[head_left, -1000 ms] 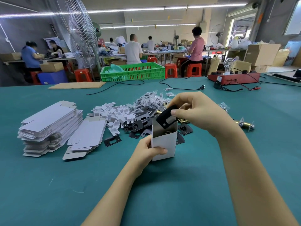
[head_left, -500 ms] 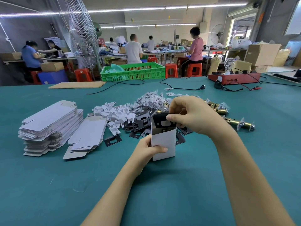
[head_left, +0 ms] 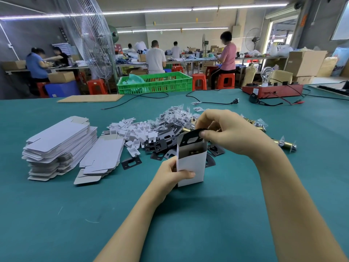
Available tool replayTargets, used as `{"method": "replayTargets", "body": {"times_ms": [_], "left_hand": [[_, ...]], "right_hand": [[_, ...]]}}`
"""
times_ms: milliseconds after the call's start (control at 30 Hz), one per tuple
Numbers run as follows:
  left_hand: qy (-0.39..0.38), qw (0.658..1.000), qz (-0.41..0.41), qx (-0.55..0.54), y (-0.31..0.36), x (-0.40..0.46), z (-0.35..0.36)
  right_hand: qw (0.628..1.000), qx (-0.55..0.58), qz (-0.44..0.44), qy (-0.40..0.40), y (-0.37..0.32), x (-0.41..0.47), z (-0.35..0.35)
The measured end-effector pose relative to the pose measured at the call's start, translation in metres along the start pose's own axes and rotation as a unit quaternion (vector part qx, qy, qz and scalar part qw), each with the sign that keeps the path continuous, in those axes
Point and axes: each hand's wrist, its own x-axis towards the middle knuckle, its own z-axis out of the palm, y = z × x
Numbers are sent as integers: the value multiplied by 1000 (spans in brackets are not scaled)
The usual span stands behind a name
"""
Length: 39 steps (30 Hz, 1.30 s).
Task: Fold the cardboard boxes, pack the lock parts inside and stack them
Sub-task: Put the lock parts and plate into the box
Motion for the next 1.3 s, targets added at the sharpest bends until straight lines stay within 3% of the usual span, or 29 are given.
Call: {"method": "replayTargets", "body": {"times_ms": [1300], "left_hand": [[4,1000,-12,3,-3,2,0]], "right_hand": [[995,-62,12,-71,10,7,16]]}}
